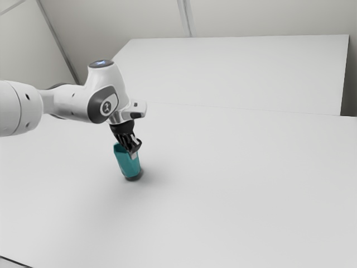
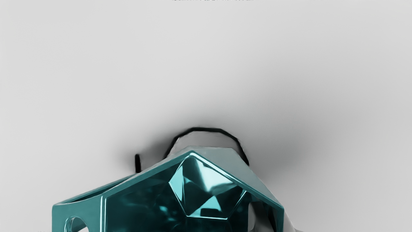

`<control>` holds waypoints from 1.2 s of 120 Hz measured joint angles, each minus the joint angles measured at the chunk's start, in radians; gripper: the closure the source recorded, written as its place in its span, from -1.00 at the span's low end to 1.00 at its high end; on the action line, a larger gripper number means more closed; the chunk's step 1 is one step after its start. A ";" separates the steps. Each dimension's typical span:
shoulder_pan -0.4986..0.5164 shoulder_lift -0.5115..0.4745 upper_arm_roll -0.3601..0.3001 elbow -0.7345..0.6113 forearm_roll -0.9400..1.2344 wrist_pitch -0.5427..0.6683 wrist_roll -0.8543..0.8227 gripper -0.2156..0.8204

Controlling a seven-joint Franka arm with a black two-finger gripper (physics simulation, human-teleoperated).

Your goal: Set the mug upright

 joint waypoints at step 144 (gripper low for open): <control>-0.017 0.081 -0.002 0.134 -0.003 -0.055 -0.159 0.31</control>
